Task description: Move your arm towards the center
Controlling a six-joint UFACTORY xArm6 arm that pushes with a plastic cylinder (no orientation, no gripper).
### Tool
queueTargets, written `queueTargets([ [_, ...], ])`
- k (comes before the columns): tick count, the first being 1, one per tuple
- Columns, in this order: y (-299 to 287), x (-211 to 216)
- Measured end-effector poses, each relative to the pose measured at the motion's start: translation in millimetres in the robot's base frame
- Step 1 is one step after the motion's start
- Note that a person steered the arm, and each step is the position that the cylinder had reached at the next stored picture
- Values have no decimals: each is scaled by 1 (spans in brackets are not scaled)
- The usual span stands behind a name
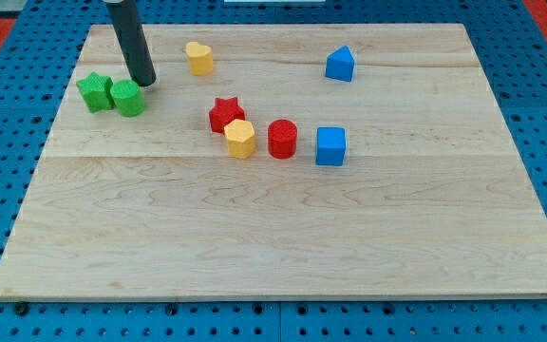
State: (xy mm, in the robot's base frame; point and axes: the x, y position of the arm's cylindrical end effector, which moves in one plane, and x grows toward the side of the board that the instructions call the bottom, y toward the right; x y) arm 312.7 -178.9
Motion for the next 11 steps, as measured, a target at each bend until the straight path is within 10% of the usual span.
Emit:
queueTargets([
  [9, 16, 22],
  [11, 16, 116],
])
